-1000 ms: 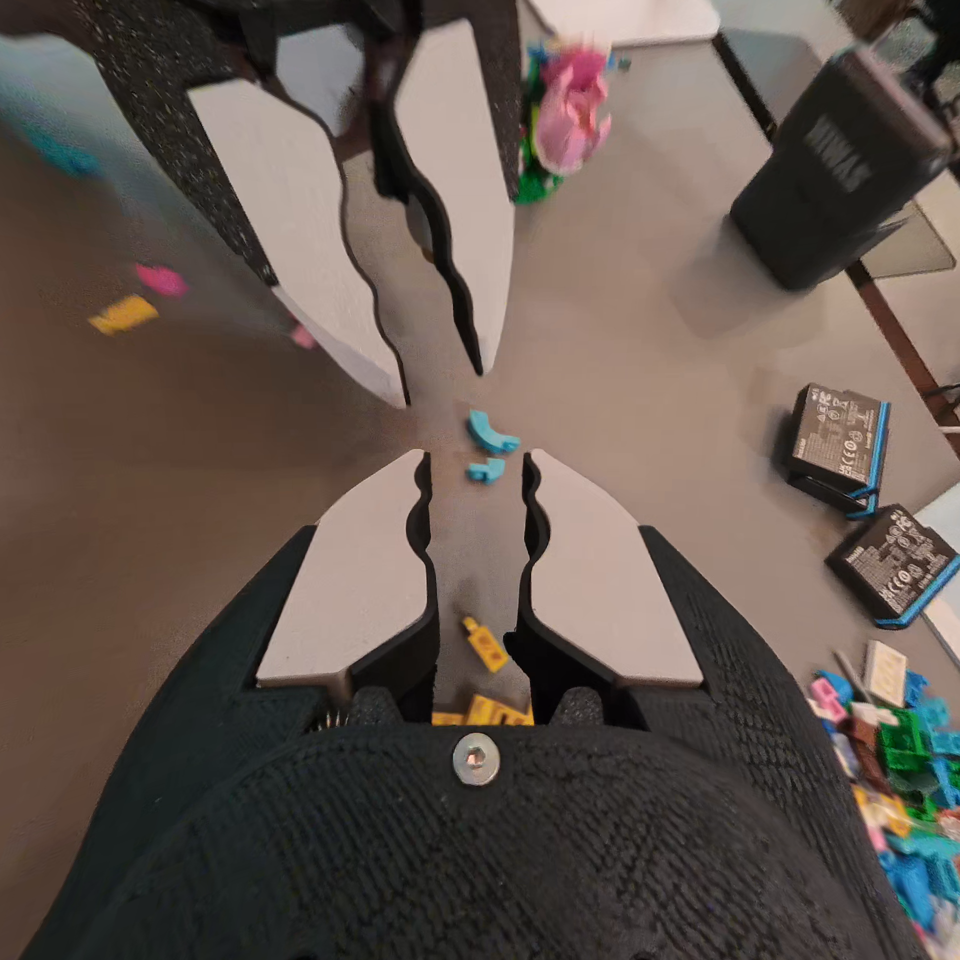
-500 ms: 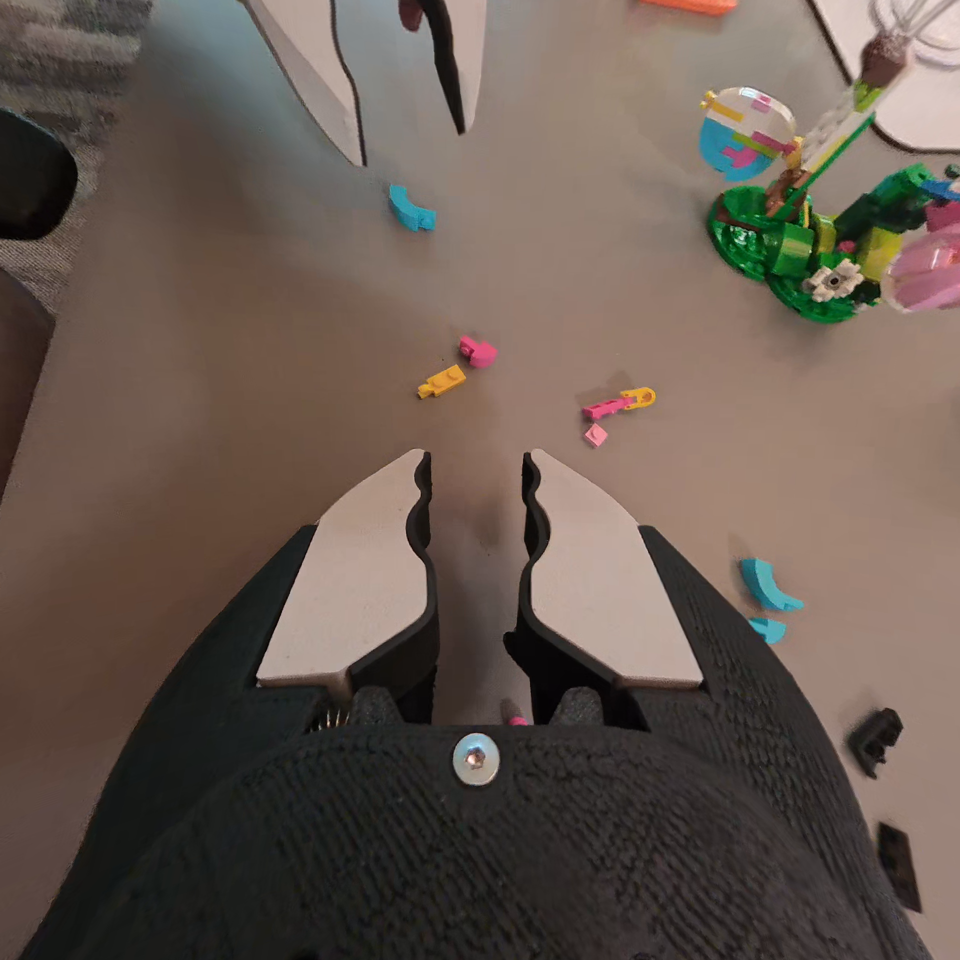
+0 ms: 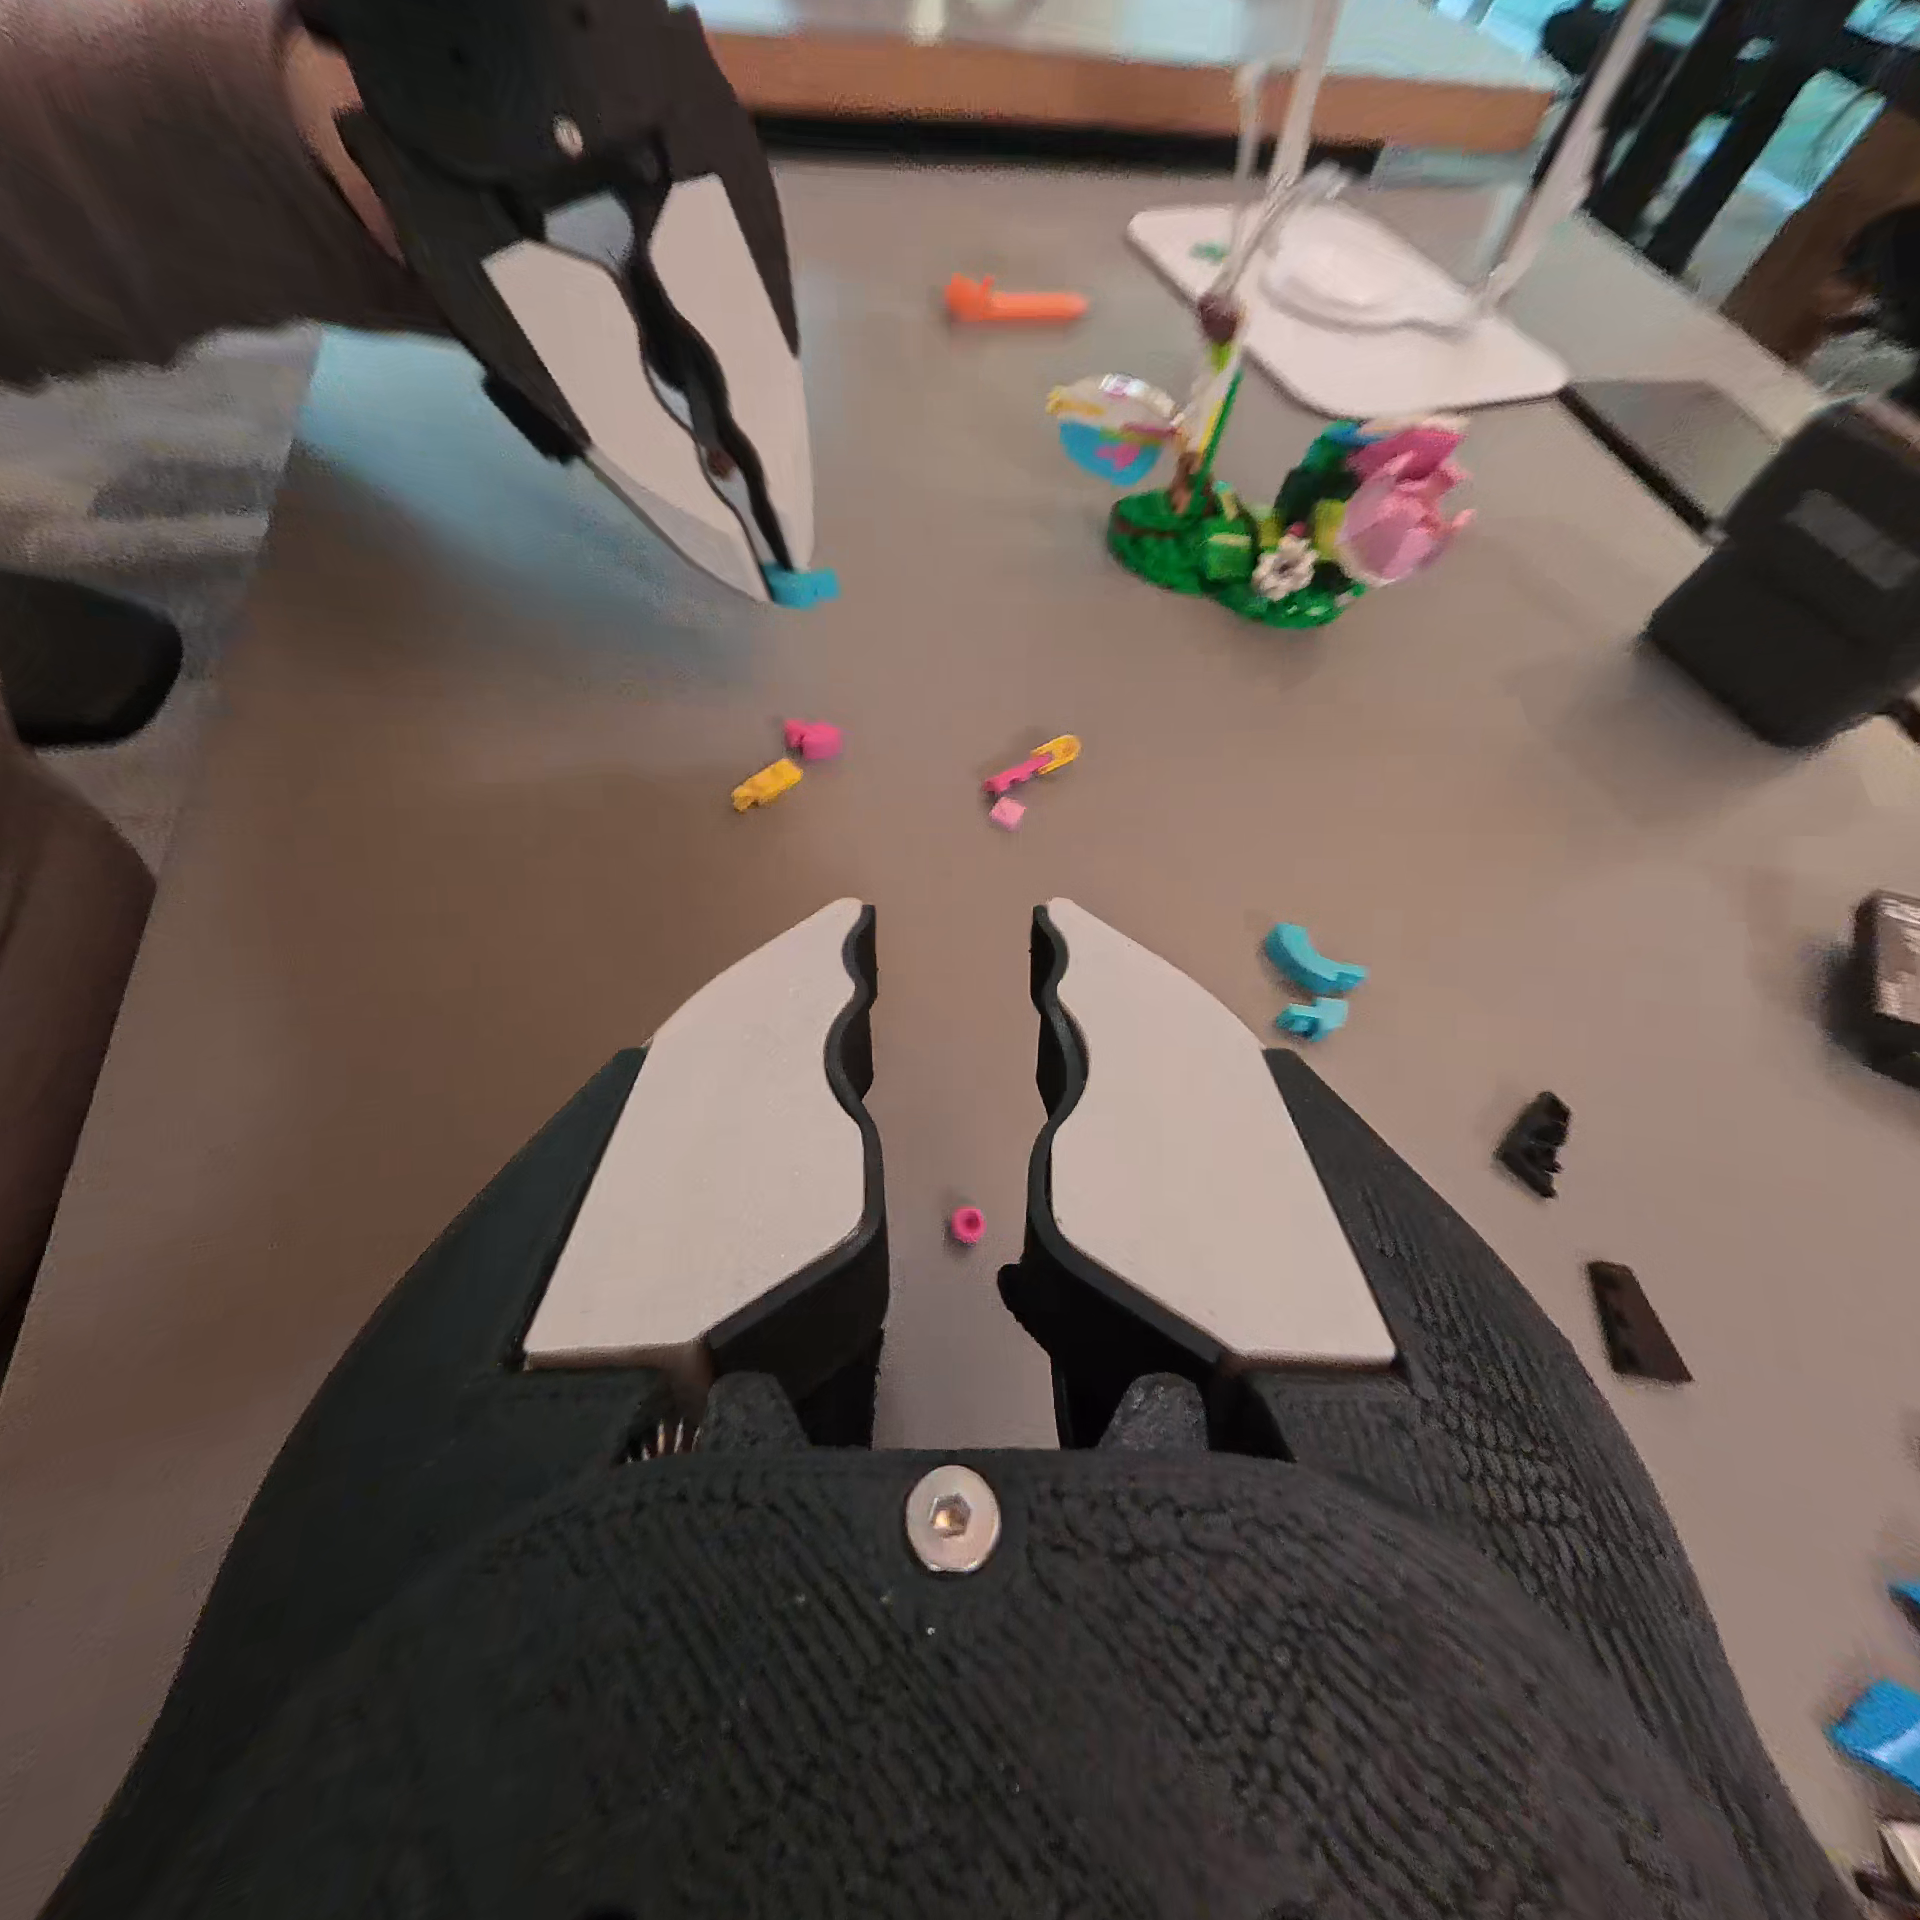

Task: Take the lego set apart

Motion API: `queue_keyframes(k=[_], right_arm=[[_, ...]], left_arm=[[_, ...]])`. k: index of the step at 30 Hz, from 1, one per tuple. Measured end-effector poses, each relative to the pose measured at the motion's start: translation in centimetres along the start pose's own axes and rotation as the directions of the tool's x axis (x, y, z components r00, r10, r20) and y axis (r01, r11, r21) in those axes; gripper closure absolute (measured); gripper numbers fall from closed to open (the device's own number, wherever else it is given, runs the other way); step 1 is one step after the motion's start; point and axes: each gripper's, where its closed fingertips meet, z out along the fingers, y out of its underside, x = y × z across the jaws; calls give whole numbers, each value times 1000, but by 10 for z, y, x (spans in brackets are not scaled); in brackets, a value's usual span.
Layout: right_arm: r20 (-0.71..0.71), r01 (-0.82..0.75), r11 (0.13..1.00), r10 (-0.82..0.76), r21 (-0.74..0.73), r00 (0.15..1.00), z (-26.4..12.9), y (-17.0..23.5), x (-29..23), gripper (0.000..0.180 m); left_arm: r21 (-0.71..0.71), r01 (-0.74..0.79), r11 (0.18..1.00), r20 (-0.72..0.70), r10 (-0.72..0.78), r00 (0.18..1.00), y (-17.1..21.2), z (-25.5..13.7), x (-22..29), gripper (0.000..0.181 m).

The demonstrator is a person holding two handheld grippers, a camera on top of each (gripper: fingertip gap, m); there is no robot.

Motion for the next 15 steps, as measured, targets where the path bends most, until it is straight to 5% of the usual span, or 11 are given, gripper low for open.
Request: queue_keyframes(k=[1,3,7,15], right_arm=[[-14,-13,999,14,37,1000,-6,-3,5,154],[-50,-34,997,38,76,998,-15,-3,14,155],[-149,-48,998,55,48,987,-25,11,30,157],[-114,-24,999,20,-36,993,-16,24,20,156]], left_arm=[[60,-14,998,23,12,1000,-22,5,-7,174],[139,-29,990,44,23,999,-62,20,-18,174],[62,-47,997,-12,48,999,-99,77,-31,174],[-119,-62,991,-90,51,995,-98,126,-39,173]])
